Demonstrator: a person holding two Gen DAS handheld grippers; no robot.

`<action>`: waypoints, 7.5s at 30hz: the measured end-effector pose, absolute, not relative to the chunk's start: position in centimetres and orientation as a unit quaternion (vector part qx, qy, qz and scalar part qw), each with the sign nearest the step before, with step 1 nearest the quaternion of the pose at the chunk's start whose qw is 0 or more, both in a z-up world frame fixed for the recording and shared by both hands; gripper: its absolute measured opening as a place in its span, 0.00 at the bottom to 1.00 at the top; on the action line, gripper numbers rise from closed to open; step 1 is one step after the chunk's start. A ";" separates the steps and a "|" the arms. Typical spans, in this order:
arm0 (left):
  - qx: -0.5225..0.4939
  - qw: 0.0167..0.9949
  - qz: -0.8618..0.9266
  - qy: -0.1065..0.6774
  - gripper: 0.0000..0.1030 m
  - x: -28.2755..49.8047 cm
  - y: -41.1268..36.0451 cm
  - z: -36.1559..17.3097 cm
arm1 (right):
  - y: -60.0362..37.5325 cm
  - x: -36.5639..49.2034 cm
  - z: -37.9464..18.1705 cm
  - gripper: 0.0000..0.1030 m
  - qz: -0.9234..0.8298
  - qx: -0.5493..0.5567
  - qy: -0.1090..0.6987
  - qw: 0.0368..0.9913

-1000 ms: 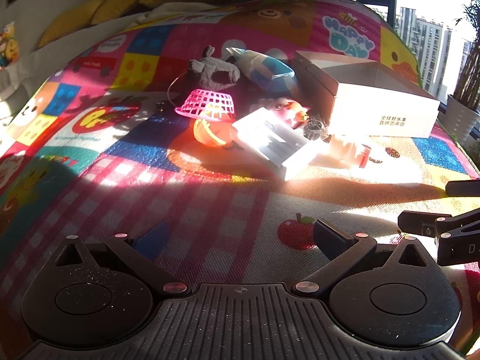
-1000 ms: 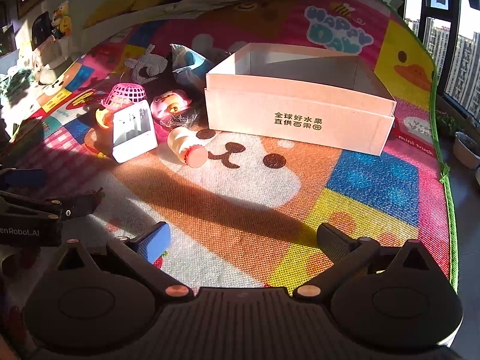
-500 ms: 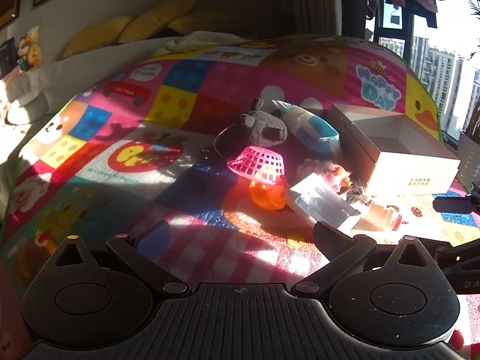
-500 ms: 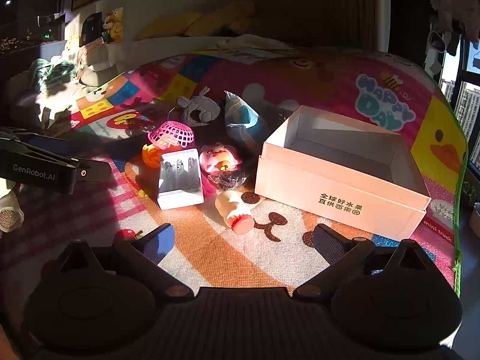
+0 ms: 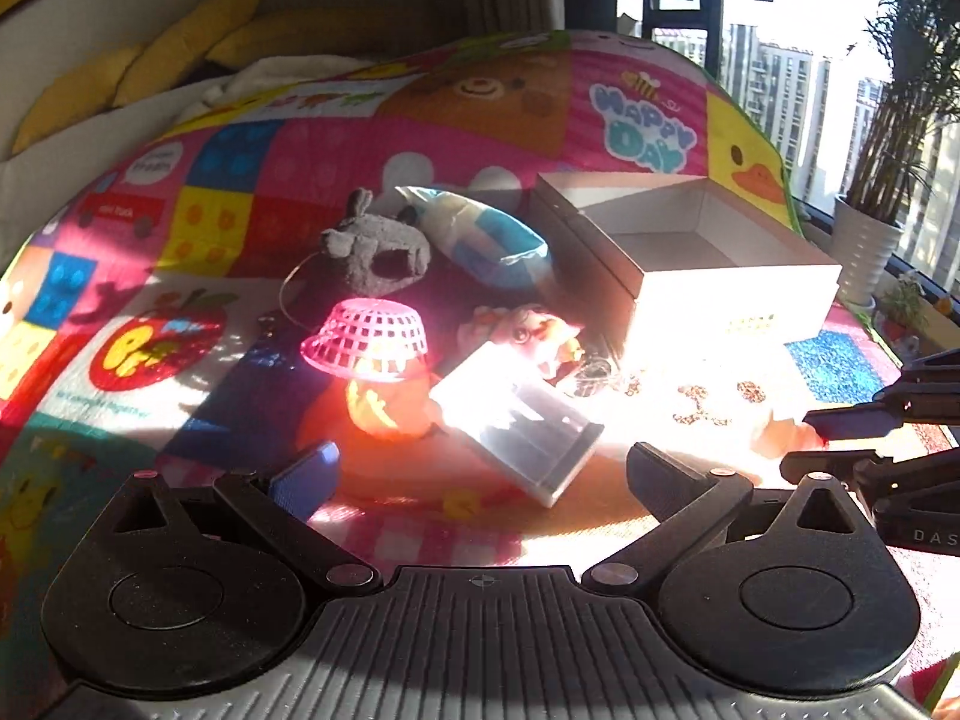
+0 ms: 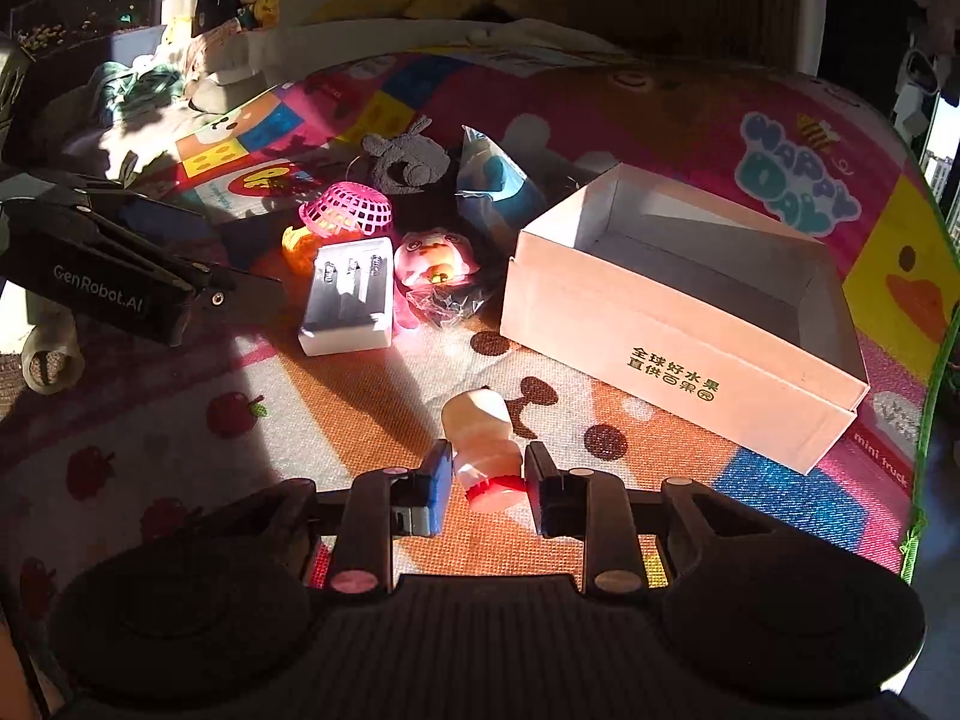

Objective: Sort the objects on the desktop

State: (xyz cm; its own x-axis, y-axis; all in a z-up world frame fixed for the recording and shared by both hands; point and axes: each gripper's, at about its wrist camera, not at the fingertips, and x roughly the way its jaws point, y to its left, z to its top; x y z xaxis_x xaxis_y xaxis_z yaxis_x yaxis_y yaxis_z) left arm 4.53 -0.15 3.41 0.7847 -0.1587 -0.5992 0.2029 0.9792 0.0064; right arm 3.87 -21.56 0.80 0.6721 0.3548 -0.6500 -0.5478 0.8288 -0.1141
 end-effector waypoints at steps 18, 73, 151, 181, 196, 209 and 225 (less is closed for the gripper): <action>0.077 0.941 -0.121 0.305 1.00 11.4 -2.8 1.5 | -28.7 4.1 0.0 0.84 0.131 0.055 0.252 0.957; 0.069 0.934 -0.157 0.312 1.00 1.1 -3.1 1.8 | -24.8 4.4 -0.3 0.42 0.194 -0.063 0.320 0.925; -0.013 0.955 0.019 0.296 1.00 5.6 7.4 3.7 | -8.3 8.9 0.8 0.54 0.252 -0.298 0.197 0.899; 0.070 0.942 -0.153 0.289 0.77 9.5 -7.2 2.5 | -27.1 3.2 1.1 0.58 0.139 -0.054 0.232 0.961; 0.086 0.939 -0.114 0.314 0.27 10.1 -6.8 0.9 | -28.7 4.2 -0.2 0.83 0.120 0.018 0.243 0.962; 0.138 0.912 -0.204 0.329 0.64 -0.8 -5.6 1.2 | -28.2 4.2 -0.2 0.94 0.109 0.005 0.249 0.962; 0.088 0.950 0.001 0.301 1.00 4.0 1.1 2.1 | -27.4 4.5 -0.7 1.00 0.065 -0.128 0.300 0.943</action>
